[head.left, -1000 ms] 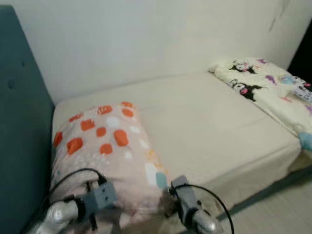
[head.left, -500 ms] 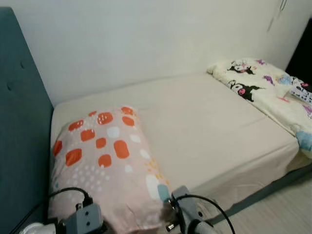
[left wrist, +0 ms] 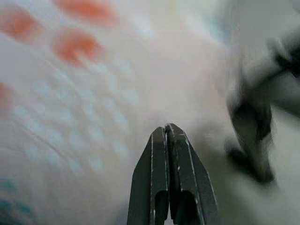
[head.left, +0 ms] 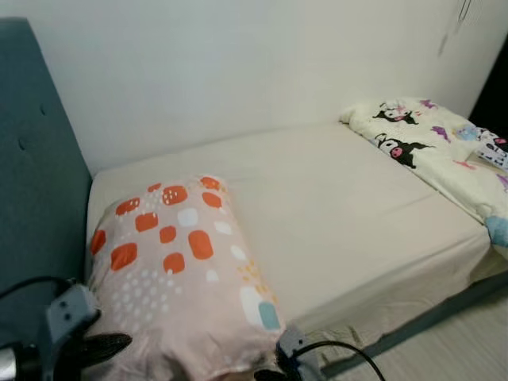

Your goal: Clean up the room

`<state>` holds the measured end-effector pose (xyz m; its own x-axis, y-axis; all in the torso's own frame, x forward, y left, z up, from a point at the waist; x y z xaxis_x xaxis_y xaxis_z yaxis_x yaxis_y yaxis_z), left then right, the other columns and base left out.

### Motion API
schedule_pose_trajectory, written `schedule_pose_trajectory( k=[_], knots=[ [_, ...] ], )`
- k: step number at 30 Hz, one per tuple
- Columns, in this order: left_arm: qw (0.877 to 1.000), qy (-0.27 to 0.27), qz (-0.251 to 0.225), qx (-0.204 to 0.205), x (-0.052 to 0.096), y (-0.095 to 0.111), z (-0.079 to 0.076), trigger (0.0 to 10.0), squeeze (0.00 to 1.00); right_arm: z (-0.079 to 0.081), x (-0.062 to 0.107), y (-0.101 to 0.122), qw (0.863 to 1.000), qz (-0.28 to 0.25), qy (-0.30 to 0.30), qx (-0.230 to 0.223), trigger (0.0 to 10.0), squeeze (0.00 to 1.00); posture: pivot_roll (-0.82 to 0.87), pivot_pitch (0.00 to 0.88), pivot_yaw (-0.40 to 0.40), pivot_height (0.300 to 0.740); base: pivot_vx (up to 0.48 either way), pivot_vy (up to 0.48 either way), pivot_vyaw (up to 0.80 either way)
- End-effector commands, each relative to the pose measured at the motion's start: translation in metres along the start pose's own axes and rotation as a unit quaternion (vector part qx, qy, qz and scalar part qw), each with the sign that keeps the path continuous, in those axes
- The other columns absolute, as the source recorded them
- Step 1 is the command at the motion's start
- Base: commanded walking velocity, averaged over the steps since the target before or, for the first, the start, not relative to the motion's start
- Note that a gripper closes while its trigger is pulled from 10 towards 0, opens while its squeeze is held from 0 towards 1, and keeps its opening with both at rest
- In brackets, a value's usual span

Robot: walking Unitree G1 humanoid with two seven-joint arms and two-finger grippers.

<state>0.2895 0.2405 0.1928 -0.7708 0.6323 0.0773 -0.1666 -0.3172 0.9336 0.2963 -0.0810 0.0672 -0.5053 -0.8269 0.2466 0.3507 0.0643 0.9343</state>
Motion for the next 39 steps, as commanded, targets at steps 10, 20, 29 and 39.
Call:
schedule_pose_trajectory(
  k=[10, 20, 29, 39],
  knots=[
    [0.975, 0.194, -0.106, 0.026, -0.047, 0.051, 0.062, 10.0, 0.0, -0.007, 0.004, 0.123, 0.986, -0.162, 0.035, 0.0, 10.0, 0.0, 0.01, 0.244, -0.025, 0.561, 0.0, 0.0, 0.0],
    [0.947, 0.315, 0.057, -0.016, -0.127, -0.007, 0.054, 10.0, 0.0, -0.11, -0.002, 0.129, 0.934, -0.106, -0.326, 0.101, 10.0, 0.0, 0.01, 0.286, -0.016, 0.561, 0.0, 0.0, 0.0],
    [0.929, 0.342, 0.132, -0.045, -0.121, -0.041, 0.047, 10.0, 0.0, -0.106, -0.014, 0.12, 0.945, -0.092, -0.304, 0.084, 10.0, 0.0, 0.04, 0.309, -0.023, 0.561, 0.0, 0.0, 0.0],
    [0.948, 0.136, 0.282, -0.063, -0.124, -0.127, -0.037, 10.0, 0.0, -0.1, -0.027, 0.098, 0.95, -0.064, -0.292, 0.088, 10.0, 0.0, 0.03, 0.295, -0.029, 0.561, 0.0, 0.0, 0.0]
  ],
)
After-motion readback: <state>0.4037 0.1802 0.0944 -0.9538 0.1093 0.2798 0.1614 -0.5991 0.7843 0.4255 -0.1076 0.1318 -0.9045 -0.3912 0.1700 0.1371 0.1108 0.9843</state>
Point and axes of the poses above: a point about 5 cm out from each wrist's last joint towards the gripper, its own x axis pointing back from the gripper into the wrist, its own y axis along the axis of the wrist's last joint, z = x × y, the point moved 4 cm from there along -x, pointing out of the wrist towards the gripper, and after that the axes turned 7 degrees about -x, right-handed, at the moved point
